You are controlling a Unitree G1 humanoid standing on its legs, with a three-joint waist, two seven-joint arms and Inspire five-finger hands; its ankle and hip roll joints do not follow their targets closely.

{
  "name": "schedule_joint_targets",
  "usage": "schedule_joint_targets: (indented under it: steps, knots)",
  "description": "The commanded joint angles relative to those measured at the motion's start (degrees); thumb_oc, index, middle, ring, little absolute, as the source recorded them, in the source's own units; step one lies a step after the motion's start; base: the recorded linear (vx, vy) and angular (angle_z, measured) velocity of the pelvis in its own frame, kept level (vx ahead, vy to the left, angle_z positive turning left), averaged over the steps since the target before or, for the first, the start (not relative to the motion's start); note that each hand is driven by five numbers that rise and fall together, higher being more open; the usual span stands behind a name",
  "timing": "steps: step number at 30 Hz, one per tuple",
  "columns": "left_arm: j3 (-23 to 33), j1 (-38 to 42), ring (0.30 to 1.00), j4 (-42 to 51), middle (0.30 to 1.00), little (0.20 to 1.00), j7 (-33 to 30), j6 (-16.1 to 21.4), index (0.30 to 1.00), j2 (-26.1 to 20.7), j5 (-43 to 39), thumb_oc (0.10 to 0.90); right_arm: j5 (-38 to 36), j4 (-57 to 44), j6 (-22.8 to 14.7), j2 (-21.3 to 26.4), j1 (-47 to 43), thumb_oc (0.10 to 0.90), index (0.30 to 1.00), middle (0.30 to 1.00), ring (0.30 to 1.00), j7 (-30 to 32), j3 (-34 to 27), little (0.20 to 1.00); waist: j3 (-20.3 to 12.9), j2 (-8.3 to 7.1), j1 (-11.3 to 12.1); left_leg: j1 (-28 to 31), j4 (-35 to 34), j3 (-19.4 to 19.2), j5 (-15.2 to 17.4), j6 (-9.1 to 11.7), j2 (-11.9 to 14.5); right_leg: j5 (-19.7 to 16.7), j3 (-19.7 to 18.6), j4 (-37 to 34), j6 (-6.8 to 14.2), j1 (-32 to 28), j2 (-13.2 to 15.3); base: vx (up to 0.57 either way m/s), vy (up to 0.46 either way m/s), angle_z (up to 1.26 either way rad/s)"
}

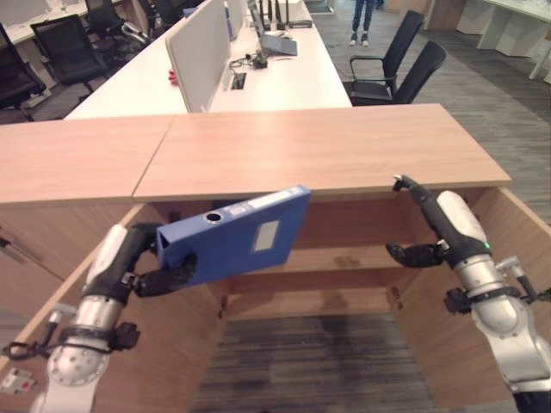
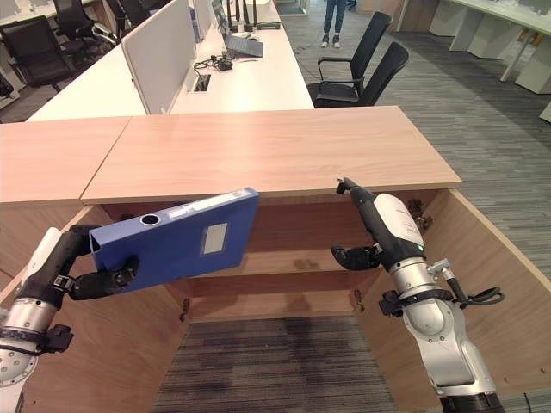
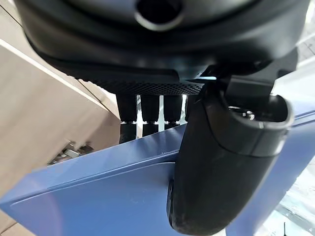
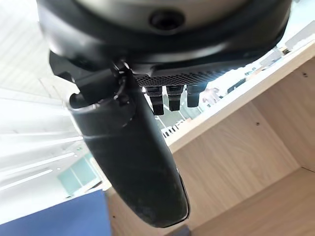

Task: Put the empty folder in the office cabinet

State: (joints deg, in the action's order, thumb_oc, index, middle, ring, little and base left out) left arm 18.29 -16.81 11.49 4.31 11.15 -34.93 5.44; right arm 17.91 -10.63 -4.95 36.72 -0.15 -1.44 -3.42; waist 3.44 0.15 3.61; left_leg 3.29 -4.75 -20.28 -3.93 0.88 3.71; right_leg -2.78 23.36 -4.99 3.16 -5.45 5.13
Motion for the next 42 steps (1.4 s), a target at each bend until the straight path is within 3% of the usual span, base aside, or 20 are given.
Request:
schedule_joint_targets:
  steps: [1, 11, 23, 35, 42]
  knots:
    - [5.84, 6.64, 0.3, 3.07, 0.3, 0.3, -8.35, 4.43, 0.3, -2.93, -0.13, 0.4, -0.6, 0.34, -2.49, 1.77, -5.87, 0.8, 0.9, 0.9, 0.9, 2.35, -3.92, 0.9, -5.55, -2.28, 0.51, -0.96, -0.25, 3.14, 3.0, 2.28, -0.61, 1.81, 1.05, -0.01, 3.5, -0.96, 1.16, 0.0, 0.0, 0.0]
    - [4.72, 7.06, 0.3, 3.15, 0.3, 0.3, -8.03, 4.35, 0.3, -2.07, -0.07, 0.4, -3.06, 0.81, -2.56, 0.2, -6.15, 0.8, 0.9, 0.9, 0.9, 2.87, -3.63, 0.9, -5.6, -2.08, 0.4, -0.96, -0.25, 3.04, 3.09, 2.19, -0.72, 1.71, 1.04, -0.01, 3.49, -0.87, 1.39, 0.0, 0.0, 0.0]
    - [-9.44, 13.49, 0.3, 7.14, 0.3, 0.3, -1.39, 5.56, 0.3, -4.25, -7.09, 0.4, -9.82, -5.28, -5.47, -5.27, -16.02, 0.8, 0.9, 0.9, 0.9, 0.11, 7.57, 0.9, -5.63, -1.98, 0.4, -0.76, -0.25, 2.31, 3.03, 2.21, -0.69, 1.31, 0.88, -0.01, 3.4, -0.8, 1.4, 0.0, -0.001, -0.01]
    - [-16.63, 16.16, 0.3, 8.82, 0.3, 0.3, 2.46, 6.23, 0.3, -6.61, -11.0, 0.4, -11.27, -7.39, -6.53, -5.21, -18.73, 0.8, 0.9, 0.9, 0.9, -2.91, 13.37, 0.9, -5.65, -2.03, 0.28, -0.52, -0.25, 2.08, 2.91, 2.4, -0.53, 1.24, 0.97, -0.01, 3.44, -0.81, 1.26, 0.0, 0.0, 0.0]
    - [-18.65, 17.36, 0.3, 9.49, 0.3, 0.3, 4.13, 6.9, 0.3, -10.64, -10.28, 0.4, -13.15, -8.87, -7.33, -2.69, -21.12, 0.8, 0.9, 0.9, 0.9, -5.72, 15.84, 0.9, -5.83, -2.2, 0.23, -0.41, -0.25, 1.92, 2.9, 2.62, -0.4, 1.19, 0.86, -0.01, 3.58, -0.79, 1.11, 0.0, 0.0, 0.0]
